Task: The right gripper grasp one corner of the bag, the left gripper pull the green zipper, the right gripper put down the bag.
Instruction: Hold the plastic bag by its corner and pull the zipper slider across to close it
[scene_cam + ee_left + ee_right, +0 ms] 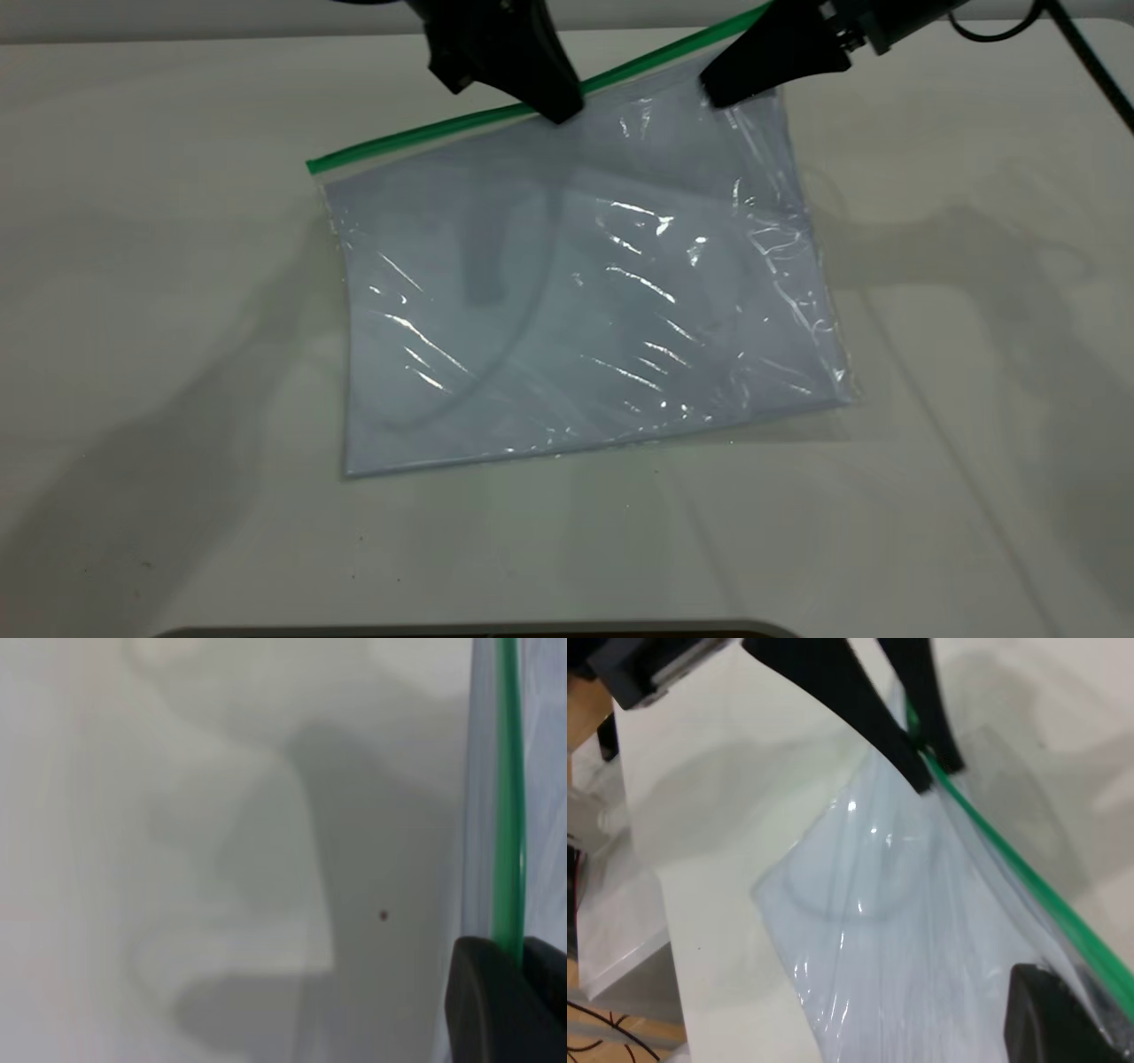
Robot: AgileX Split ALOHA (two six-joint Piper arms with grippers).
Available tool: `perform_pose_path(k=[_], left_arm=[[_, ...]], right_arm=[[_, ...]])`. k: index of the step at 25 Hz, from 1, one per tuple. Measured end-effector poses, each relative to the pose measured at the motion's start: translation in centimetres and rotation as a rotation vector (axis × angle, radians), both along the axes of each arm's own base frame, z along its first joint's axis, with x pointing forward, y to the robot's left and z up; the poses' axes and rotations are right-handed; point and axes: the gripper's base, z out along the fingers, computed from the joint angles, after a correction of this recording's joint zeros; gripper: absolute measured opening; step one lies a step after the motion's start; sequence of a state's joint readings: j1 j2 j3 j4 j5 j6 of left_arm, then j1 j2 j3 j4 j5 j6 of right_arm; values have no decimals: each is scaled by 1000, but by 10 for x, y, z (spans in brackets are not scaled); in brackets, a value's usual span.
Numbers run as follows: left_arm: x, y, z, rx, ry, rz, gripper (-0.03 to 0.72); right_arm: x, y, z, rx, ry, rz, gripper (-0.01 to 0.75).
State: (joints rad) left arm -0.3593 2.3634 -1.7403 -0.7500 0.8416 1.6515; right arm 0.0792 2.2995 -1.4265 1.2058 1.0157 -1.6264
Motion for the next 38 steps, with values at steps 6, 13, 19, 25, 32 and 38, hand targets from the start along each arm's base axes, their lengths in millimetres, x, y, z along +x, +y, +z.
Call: perform_pose_path(k=[6,13,19,25,32,38], left_arm=[[8,24,-3,47,39,66,42],[14,56,-5,91,101,118,42],[17,86,-8,155,155,169,42],[19,105,-9,177,176,189,44],[19,111,-9,190,186,187,47],[19,112,-9,199,189,191,133]], right_arm=[[4,-14,0,-2,16,-52,33],[5,-17,-1,-9,16,-71,33],[6,-18,-1,-13,14,-82,33],[6,-19,-1,-15,13,-85,33],[7,-19,-2,-20,11,-92,48],[10,-24,-4,-47,30,-153,233]])
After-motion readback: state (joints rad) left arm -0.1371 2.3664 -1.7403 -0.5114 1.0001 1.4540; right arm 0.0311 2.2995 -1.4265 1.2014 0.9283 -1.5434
